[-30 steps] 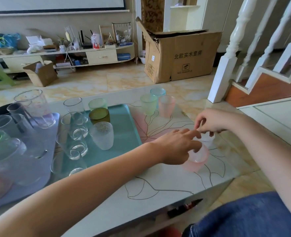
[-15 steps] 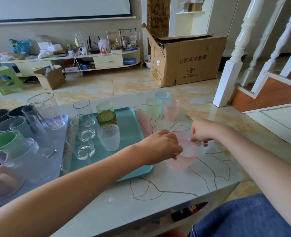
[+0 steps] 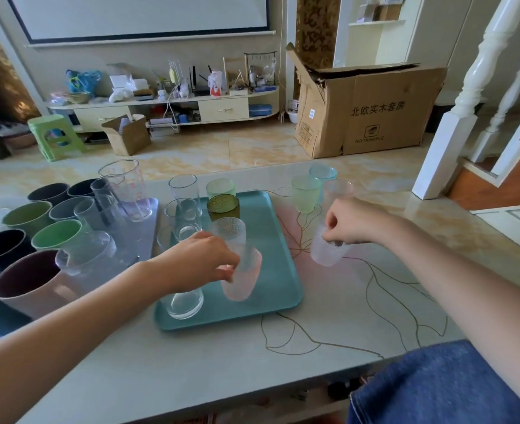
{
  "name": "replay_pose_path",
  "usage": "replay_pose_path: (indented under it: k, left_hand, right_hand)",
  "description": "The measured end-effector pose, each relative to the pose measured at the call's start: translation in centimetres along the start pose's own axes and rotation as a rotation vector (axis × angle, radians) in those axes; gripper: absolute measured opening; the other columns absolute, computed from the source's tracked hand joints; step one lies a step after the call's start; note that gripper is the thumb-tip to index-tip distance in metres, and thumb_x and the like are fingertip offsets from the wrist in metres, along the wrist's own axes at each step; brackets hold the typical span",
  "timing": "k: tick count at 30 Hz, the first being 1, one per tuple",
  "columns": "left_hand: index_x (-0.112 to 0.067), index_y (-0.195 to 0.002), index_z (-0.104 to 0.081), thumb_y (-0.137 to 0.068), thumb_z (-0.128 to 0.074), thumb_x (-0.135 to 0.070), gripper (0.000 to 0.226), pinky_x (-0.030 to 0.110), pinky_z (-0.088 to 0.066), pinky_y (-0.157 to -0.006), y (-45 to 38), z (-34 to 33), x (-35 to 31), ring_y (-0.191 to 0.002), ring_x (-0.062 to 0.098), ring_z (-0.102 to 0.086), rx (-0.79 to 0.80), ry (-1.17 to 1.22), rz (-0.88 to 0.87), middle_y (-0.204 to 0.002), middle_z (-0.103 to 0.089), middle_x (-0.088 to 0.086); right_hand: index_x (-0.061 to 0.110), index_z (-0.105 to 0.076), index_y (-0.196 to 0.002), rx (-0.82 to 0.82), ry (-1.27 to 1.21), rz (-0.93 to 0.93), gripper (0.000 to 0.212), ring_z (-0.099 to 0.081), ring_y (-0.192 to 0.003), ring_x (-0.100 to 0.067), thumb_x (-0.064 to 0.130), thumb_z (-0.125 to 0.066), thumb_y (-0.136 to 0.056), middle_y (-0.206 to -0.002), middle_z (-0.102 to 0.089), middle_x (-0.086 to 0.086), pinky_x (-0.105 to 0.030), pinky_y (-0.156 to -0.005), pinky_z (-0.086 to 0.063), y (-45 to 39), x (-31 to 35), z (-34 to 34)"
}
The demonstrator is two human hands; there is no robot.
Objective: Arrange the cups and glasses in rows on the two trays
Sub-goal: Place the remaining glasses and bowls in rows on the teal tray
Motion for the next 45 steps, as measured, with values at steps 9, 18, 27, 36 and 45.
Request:
replay_pose_path:
  k: [9,18,27,36,45]
  left_hand:
    - [-0.030,-0.096,-0.061,-0.089,-0.051,-0.047,0.021,0.027,-0.028,-0.106,1.4,-1.7,0.8,-0.102,0.009,-0.051,0.071,0.071,0.049,-0.099,-0.061,-0.012]
    - [-0.028,-0.101,-0.062,-0.089,-0.053,-0.046,0.024,0.026,-0.024,-0.106,1.8,-1.4,1.1,-0.106,0.008,-0.051,0.063,0.101,0.045,-0.105,-0.061,-0.014]
    - [-0.030,-0.103,-0.062,-0.089,-0.053,-0.047,0.024,0.029,-0.025,-0.109,1.9,-1.5,1.2,-0.108,0.008,-0.051,0.095,0.100,0.058,-0.108,-0.061,-0.015]
    - [-0.029,-0.101,-0.063,-0.086,-0.057,-0.050,0.027,0.030,-0.030,-0.106,1.8,-1.5,1.4,-0.106,0.008,-0.051,0.106,0.098,0.062,-0.106,-0.062,-0.012]
    - [-0.028,-0.090,-0.066,-0.083,-0.056,-0.056,0.031,0.015,-0.037,-0.069,-0.3,3.2,2.9,-0.078,-0.004,-0.053,0.021,0.375,0.191,-0.084,-0.056,-0.023]
  right_hand:
    - [0.014,-0.048,-0.056,-0.010,0.030,0.333,0.028,-0.041,-0.055,-0.021,0.024,-0.057,-0.081,-0.058,-0.048,-0.004,-0.028,-0.052,-0.031,1.0,7.7,-0.3]
    - [0.019,-0.058,-0.067,0.119,0.255,0.456,0.020,-0.055,-0.074,-0.025,0.024,-0.062,-0.086,-0.083,-0.061,-0.003,-0.023,-0.049,-0.032,1.6,10.7,-3.5]
    - [0.014,-0.072,-0.085,0.242,0.188,0.452,0.014,-0.058,-0.072,-0.016,0.027,-0.069,-0.082,-0.077,-0.063,0.005,-0.029,-0.065,-0.050,2.2,10.7,-4.4]
    - [0.018,-0.072,-0.086,0.264,0.160,0.458,0.018,-0.062,-0.076,-0.015,0.035,-0.070,-0.079,-0.081,-0.068,0.007,-0.029,-0.067,-0.051,2.0,10.5,-4.6]
    - [0.019,-0.073,-0.082,0.066,-0.369,0.273,0.025,-0.066,-0.064,-0.006,0.039,-0.061,-0.089,-0.078,-0.072,0.006,-0.020,-0.061,-0.049,-0.9,5.2,1.6]
Point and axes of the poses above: each hand's wrist, its own y-axis away from the middle knuckle, its own z-axis out of the back of the hand, x = y × z, the point moved 7 cm from there along -y, towards the middle knuckle
